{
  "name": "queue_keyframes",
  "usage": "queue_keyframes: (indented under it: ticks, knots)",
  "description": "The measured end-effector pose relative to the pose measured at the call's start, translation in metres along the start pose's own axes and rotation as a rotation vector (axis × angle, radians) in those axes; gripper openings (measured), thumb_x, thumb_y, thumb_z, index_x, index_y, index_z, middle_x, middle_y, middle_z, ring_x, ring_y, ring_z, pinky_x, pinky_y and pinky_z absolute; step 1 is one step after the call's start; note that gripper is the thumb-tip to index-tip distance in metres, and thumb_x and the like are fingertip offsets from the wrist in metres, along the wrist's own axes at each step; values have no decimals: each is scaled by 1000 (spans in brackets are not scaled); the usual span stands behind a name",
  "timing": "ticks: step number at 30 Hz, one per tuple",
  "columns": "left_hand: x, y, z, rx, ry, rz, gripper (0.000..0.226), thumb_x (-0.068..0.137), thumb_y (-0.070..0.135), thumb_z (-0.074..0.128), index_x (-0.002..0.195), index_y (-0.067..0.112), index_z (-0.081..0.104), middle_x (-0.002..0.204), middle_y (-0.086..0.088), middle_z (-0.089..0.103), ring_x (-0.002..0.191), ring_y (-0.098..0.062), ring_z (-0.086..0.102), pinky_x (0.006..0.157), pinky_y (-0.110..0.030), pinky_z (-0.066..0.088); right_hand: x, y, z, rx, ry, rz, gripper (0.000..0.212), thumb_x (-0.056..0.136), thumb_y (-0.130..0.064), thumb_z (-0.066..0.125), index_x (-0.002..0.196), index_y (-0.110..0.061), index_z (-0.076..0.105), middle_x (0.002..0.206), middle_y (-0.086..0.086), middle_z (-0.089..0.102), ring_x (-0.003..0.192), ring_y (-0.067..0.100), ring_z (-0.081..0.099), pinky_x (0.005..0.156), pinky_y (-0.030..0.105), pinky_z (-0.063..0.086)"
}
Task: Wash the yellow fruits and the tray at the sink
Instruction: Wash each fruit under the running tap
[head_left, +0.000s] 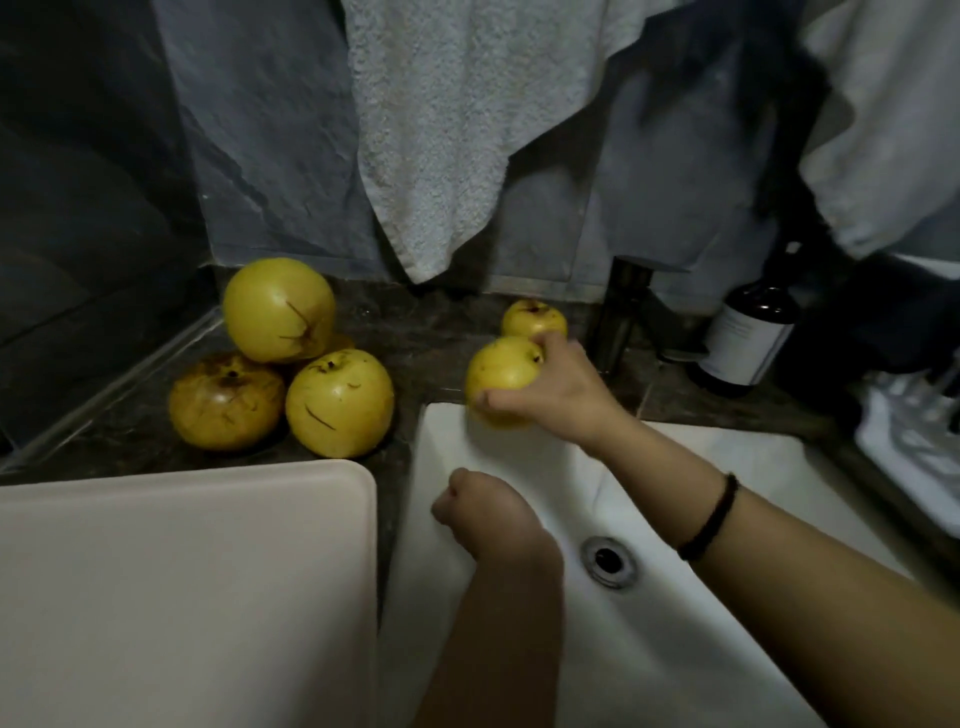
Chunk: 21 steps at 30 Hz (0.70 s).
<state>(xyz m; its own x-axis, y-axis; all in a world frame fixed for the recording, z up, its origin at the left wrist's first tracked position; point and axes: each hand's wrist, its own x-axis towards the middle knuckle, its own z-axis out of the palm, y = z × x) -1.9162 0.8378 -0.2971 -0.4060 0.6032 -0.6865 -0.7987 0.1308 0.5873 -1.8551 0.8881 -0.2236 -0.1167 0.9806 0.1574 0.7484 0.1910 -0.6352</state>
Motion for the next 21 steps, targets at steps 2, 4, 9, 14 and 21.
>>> queue_keyframes:
  ticks: [2, 4, 9, 14, 21]
  knots:
    - [-7, -1, 2, 39, -45, 25, 42, 100, 21, 35, 136, -1, 37, 137, -23, 44, 122, -37, 46, 102, -39, 40, -23, 30, -8, 116, -40, 131, 83, 66, -39, 83, 134, -16, 42, 131, 6, 43, 116, 24, 49, 97, 40, 46]
    - [-17, 2, 1, 105, -96, 59, 41, 102, 18, 33, 137, -3, 37, 140, -22, 41, 127, -37, 43, 103, -38, 40, -39, 58, -13, 143, -25, 245, 83, 65, -37, 83, 134, -16, 42, 131, 7, 43, 115, 24, 50, 96, 40, 47]
    - [-35, -5, 0, 350, -210, 117, 42, 101, 22, 32, 133, -2, 44, 130, -24, 50, 119, -39, 49, 97, -42, 40, -55, 95, -23, 120, 50, 352, 84, 70, -33, 80, 140, -15, 36, 131, 8, 34, 115, 26, 47, 96, 38, 45]
    - [-53, -7, 17, 512, -336, 79, 37, 101, 32, 35, 126, 14, 55, 130, -11, 53, 114, -25, 51, 97, -41, 37, -54, 102, -30, 64, 101, 260, 86, 70, -37, 79, 140, -16, 32, 134, 5, 32, 118, 23, 46, 89, 29, 41]
    - [-62, -32, 62, 598, -433, -114, 46, 97, 47, 42, 135, 20, 45, 130, -14, 50, 123, -35, 45, 100, -56, 35, -50, 113, -29, 117, 180, 264, 101, 65, -38, 81, 146, -21, 24, 140, 1, 27, 124, 22, 44, 97, 34, 44]
